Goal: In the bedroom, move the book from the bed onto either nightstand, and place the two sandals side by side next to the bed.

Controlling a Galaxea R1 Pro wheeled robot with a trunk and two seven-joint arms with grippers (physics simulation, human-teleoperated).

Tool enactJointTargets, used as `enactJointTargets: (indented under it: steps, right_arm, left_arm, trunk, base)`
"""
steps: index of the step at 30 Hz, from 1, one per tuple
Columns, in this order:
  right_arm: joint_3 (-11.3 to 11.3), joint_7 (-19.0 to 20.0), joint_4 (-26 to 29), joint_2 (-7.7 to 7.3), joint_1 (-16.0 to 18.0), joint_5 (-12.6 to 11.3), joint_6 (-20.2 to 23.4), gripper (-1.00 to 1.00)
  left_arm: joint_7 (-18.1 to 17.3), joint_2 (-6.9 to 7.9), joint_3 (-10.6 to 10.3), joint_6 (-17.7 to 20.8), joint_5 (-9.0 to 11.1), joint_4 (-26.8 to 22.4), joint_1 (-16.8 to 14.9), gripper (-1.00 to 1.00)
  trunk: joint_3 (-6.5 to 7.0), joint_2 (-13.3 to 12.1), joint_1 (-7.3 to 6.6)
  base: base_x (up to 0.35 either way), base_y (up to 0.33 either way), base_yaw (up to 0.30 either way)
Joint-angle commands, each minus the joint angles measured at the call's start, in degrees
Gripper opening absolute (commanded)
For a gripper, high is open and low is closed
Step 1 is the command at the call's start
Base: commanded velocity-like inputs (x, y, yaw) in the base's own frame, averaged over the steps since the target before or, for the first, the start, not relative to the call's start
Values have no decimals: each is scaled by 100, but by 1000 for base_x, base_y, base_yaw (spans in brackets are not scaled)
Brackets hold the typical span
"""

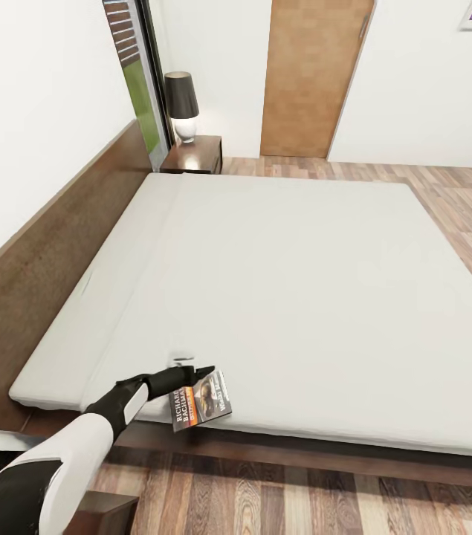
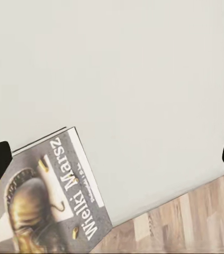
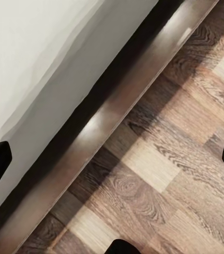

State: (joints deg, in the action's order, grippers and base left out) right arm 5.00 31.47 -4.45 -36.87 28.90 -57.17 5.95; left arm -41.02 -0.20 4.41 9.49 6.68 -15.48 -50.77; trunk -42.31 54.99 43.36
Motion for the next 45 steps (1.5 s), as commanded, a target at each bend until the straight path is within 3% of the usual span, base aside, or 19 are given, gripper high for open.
enactJointTargets:
  steps: [1,5,15,24,45]
  right_arm:
    - [45,35,-21,-4,10,-22,38,100]
    - [45,38,-21,-4,10,-20,38,100]
    - [45,52,-21,-4,10,-13,36,100]
    - [45,45,-21,-4,10,-6,37,100]
    - [45,60,-21,-4,10,-4,38,100]
  left_arm:
    - [-72,1,35,90,23,1,-3,100]
    - [-240,5,34,186,28,1,-3,100]
    - [-267,-7,20,210,27,1,-3,100]
    - [-267,-7,7,211,27,1,-3,100]
    - [-267,-13,7,211,27,1,-3,100]
  trunk:
    - [-4,4,1]
    - [-4,4,1]
    - [-4,4,1]
    - [157,-357,-197]
    - [157,-357,-197]
  base:
    - [0,0,0]
    - [0,0,0]
    - [0,0,0]
    - [0,0,0]
    - [0,0,0]
